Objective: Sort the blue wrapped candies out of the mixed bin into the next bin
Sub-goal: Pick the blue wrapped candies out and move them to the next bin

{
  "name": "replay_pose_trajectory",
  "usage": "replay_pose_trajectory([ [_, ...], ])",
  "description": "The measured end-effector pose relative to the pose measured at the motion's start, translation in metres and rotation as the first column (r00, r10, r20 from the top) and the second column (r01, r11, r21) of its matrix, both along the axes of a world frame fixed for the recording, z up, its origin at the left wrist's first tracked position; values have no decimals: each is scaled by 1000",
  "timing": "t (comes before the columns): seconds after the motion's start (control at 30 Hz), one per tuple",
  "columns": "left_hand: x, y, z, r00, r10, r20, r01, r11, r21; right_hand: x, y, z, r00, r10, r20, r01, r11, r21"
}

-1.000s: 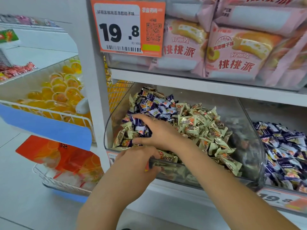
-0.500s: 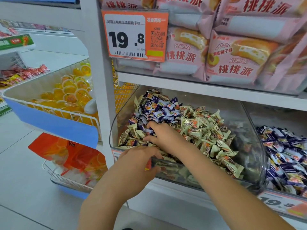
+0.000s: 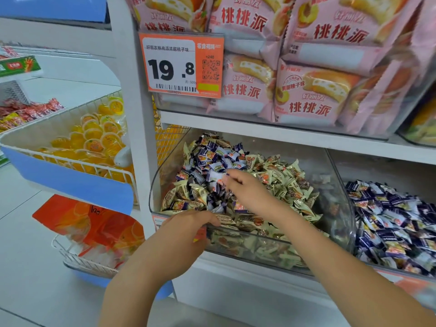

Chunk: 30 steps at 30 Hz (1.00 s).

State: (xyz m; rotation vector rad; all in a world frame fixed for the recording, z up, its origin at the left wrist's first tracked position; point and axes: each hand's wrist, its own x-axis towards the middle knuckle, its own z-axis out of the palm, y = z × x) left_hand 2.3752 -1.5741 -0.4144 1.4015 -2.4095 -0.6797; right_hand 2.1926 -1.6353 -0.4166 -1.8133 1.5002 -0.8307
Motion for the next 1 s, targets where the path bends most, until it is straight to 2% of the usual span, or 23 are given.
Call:
replay_pose_trajectory([
  [0.1, -1, 1, 1, 1000, 0, 5, 0, 1000, 3, -16, 8, 17, 929, -225, 293, 171, 965, 198],
  [0.2, -2, 1, 2, 1000, 1, 6, -1, 1000, 1, -44, 20, 32, 794, -288, 536, 130, 940, 314],
  [0.23, -3, 1, 2, 1000, 3, 12, -3, 1000, 2, -55, 27, 36, 774, -296, 560, 126, 939, 321],
  [0.33, -6, 1, 4, 999, 12, 36, -12, 1000, 9, -87, 49, 44, 789, -405, 463, 282, 907, 313],
  [0.5, -10, 1, 6, 998, 21, 60, -21, 1000, -9, -139, 78, 52, 795, -538, 282, 530, 841, 111],
  [0.6, -14, 0, 4, 992, 21, 125, -12, 998, -69, -169, 94, 57, 790, -594, 152, 593, 803, 61],
  [0.63, -17, 0, 2, 987, 19, 158, -3, 995, -102, -180, 99, 57, 797, -599, 73, 593, 800, 88],
  [0.7, -21, 0, -1, 972, 16, 234, 15, 992, -129, -197, 108, 56, 828, -552, -97, 557, 791, 255],
  [0.73, -22, -1, -2, 968, 8, 252, 21, 993, -113, -205, 110, 54, 858, -497, -130, 510, 791, 338],
  [0.8, -22, -4, -2, 972, -1, 235, 13, 999, -50, -210, 109, 52, 880, -452, -145, 470, 789, 396],
  [0.87, -23, -9, -1, 978, 14, 208, -14, 1000, -2, -206, 104, 55, 866, -477, -148, 499, 812, 302],
  [1.0, -22, -13, 1, 991, 29, 134, -35, 998, 45, -173, 86, 59, 858, -503, -103, 499, 864, -66],
])
